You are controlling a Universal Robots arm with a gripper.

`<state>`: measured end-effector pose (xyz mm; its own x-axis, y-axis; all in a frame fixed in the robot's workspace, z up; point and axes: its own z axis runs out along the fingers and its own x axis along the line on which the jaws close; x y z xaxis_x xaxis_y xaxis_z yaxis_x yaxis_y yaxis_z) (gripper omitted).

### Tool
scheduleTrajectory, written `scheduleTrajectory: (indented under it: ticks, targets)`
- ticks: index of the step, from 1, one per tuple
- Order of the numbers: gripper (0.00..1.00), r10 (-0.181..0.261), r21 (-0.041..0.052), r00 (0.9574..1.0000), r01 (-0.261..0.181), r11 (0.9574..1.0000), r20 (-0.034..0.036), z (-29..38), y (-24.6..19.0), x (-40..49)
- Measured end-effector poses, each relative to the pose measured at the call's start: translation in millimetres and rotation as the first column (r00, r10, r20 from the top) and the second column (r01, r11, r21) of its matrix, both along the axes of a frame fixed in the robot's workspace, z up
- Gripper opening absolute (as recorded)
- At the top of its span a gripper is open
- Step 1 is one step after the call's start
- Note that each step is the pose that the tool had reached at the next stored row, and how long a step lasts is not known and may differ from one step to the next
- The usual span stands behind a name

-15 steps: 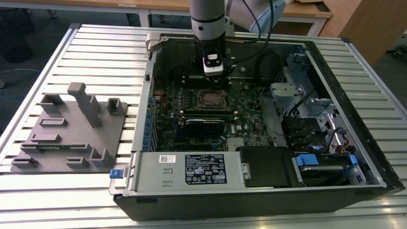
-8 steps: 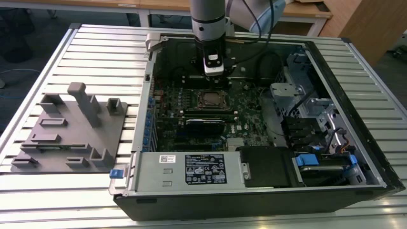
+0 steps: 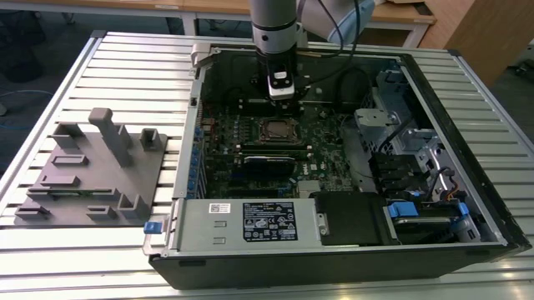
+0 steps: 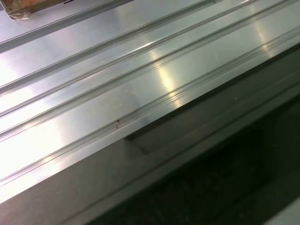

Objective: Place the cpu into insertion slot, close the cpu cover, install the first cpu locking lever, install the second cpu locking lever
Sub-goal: 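Install the first cpu locking lever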

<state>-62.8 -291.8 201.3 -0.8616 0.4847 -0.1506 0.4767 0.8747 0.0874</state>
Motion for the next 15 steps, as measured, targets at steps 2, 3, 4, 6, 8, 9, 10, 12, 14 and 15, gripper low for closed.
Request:
scheduleTrajectory:
  ticks: [2,3,4,6,8,9,10,12,14,15]
  targets:
    - [0.10,0.000,-0.0005,1.0000,0.000,1.0000,0.0001,-0.5,0.0,0.6]
    - [0.10,0.000,-0.0009,1.0000,0.000,1.0000,0.0001,-0.7,0.0,0.9]
    - [0.10,-0.001,-0.0012,1.0000,0.001,1.0000,0.0001,-1.0,0.0,1.2]
    - [0.10,-0.001,-0.0018,1.0000,0.001,1.0000,0.0002,-1.7,0.0,1.7]
    - [0.10,-0.004,-0.0025,1.0000,0.004,1.0000,0.0001,-2.6,0.0,1.8]
    - [0.10,-0.005,-0.0028,1.0000,0.005,1.0000,0.0001,-3.0,0.0,1.9]
    - [0.10,-0.006,-0.0031,1.0000,0.006,1.0000,0.0001,-3.4,-0.1,2.0]
    - [0.10,-0.009,-0.0035,1.0000,0.009,1.0000,0.0002,-4.3,-0.2,2.1]
    - [0.10,-0.011,-0.0039,0.9999,0.011,0.9999,0.0004,-5.3,-0.3,2.2]
    - [0.10,-0.013,-0.0043,0.9999,0.013,0.9999,0.0003,-5.7,-0.3,2.2]
